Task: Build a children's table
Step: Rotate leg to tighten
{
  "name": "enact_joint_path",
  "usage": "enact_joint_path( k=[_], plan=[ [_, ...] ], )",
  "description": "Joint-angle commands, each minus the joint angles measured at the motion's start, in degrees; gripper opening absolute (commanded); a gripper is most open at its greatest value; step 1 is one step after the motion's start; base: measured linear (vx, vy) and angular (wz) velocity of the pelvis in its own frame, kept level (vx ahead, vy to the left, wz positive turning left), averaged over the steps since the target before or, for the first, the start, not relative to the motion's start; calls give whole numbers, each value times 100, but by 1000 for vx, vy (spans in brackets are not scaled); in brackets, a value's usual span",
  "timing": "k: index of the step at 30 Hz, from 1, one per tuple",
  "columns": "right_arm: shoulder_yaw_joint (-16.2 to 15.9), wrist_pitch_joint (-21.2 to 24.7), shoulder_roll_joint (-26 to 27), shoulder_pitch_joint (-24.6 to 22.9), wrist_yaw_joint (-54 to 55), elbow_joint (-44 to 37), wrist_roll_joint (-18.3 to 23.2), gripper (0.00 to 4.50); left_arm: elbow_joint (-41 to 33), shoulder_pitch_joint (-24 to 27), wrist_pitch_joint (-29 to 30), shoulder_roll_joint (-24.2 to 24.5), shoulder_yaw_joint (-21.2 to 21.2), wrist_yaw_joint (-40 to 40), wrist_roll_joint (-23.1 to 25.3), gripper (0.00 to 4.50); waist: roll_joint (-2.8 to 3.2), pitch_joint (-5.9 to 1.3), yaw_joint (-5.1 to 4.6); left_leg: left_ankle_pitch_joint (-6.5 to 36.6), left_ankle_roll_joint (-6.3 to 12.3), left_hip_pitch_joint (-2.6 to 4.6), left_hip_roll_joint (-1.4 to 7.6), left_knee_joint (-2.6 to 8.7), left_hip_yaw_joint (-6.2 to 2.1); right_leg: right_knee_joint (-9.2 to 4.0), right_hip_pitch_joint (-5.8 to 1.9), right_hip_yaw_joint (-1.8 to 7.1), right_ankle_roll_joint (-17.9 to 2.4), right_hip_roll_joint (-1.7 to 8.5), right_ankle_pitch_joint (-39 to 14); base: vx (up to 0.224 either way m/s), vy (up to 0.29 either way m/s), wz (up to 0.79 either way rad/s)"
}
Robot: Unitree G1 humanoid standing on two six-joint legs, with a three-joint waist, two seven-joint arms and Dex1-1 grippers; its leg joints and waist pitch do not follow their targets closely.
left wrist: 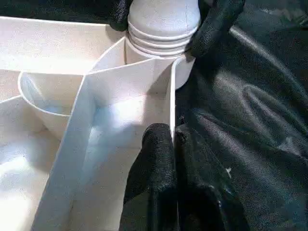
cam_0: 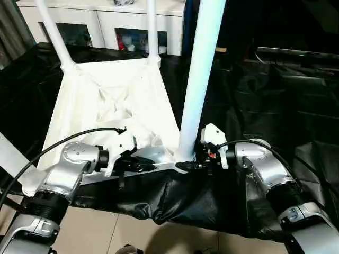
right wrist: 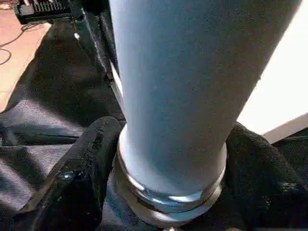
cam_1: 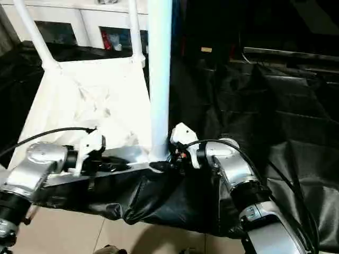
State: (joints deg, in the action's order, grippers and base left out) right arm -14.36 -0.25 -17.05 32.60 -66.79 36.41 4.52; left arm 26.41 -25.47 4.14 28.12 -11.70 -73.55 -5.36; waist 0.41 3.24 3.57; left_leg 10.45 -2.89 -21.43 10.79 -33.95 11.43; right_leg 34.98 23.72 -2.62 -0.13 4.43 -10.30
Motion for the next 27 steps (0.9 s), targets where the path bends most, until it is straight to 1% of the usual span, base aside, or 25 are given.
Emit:
enact_joint_path(
  k=[1,2,4,9,12,13,14,15,16,17,18,19,20,21,22,23,24,25,26,27],
  plan=[
    [-65,32,-8,52,-91,-72,33,304,-176,-14,45,15,-69,-125,-118,0,-10,-391,22,1177,239,91,262,391,-88,-341,-286,227,-1568,346,-875,0,0,0],
    [-64,32,-5,54,-93,-69,34,292,-177,-14,49,12,-70,-125,-118,0,-12,-392,21,1163,240,89,261,391,-88,-340,-289,228,-1569,347,-856,0,0,0],
    [-50,33,17,72,-113,-42,37,282,-176,-26,79,-12,-76,-147,-123,0,-5,-395,23,1123,248,91,259,386,-88,-333,-290,226,-1581,343,-790,0,0,0],
    [-32,49,34,25,-133,-85,42,275,-151,-44,134,-45,-57,-170,-171,0,0,-404,26,1057,276,88,254,373,-86,-319,-300,223,-1617,340,-663,0,0,0],
    [11,94,103,-29,32,-107,54,274,-179,-35,190,-103,-8,-121,-237,0,2,-403,25,1065,277,91,255,373,-84,-320,-298,221,-1628,336,-662,0,0,0],
    [166,122,404,-48,885,20,-54,274,-164,-88,339,-282,9,330,-111,0,1,-401,17,1052,267,86,255,373,-81,-318,-299,227,-1635,339,-641,0,0,0],
    [185,124,438,-46,988,42,-68,274,-153,-98,341,-306,12,392,-89,0,12,-394,14,1058,241,86,259,379,-88,-321,-292,231,-1637,347,-656,0,0,0],
    [232,130,523,-40,1242,94,-104,273,-127,-123,345,-365,18,545,-35,0,10,-379,-19,1173,165,80,246,399,-96,-347,-286,232,-1587,348,-849,0,0,0],
    [321,187,691,-37,1618,177,-111,273,-19,-210,424,-547,82,909,14,0,-6,-377,-49,1313,77,87,236,411,-115,-373,-306,230,-1501,357,-1133,0,0,0],
    [350,207,757,-39,1764,204,-119,273,21,-246,452,-626,108,1045,22,0,-10,-366,-57,1364,39,88,237,422,-125,-390,-301,229,-1451,365,-1289,0,0,0],
    [502,331,1048,1,2434,368,-122,272,149,-357,475,-883,95,1436,121,0,-1,-363,-75,1483,-18,103,232,422,-130,-425,-288,233,-1379,369,-1531,0,0,0],
    [654,465,1368,73,3195,569,-147,272,258,-445,471,-1129,27,1759,236,0,5,-331,-109,1610,-97,122,231,441,-127,-460,-242,245,-1314,354,-1749,0,0,0],
    [700,505,1507,140,3575,687,-192,272,320,-487,464,-1243,3,1905,281,0,-9,-335,-141,1751,-173,130,219,448,-154,-473,-256,232,-1225,369,-2043,0,0,0],
    [721,523,1579,180,3778,751,-225,272,352,-508,464,-1303,-8,1982,299,0,26,-343,-149,1776,-197,133,212,446,-164,-479,-256,230,-1189,374,-2116,0,0,0],
    [708,503,1754,261,4097,850,-300,272,404,-553,486,-1445,-54,2132,349,0,29,-352,-174,1793,-216,132,211,443,-165,-490,-246,236,-1146,370,-2120,0,0,0],
    [693,466,1879,307,4282,890,-344,272,436,-580,494,-1540,-96,2227,392,0,21,-349,-181,1812,-211,134,209,445,-161,-501,-240,237,-1127,363,-2121,0,0,0],
    [764,405,2119,362,4558,917,-315,272,501,-630,510,-1699,-147,2451,486,0,21,-354,-171,1818,-193,142,209,439,-154,-507,-227,243,-1110,367,-2086,0,0,0],
    [796,403,2206,369,4565,911,-264,272,527,-649,515,-1750,-162,2527,516,0,14,-357,-172,1801,-164,136,209,441,-155,-506,-234,244,-1113,364,-2023,0,0,0],
    [791,400,2218,368,4563,907,-265,272,530,-652,514,-1760,-165,2538,522,0,19,-364,-167,1779,-145,137,209,437,-152,-500,-236,243,-1121,360,-1963,0,0,0],
    [766,385,2291,363,4550,889,-272,272,548,-666,505,-1812,-181,2599,559,0,21,-367,-153,1710,-105,130,217,439,-147,-488,-240,246,-1140,353,-1789,0,0,0]
  ],
)
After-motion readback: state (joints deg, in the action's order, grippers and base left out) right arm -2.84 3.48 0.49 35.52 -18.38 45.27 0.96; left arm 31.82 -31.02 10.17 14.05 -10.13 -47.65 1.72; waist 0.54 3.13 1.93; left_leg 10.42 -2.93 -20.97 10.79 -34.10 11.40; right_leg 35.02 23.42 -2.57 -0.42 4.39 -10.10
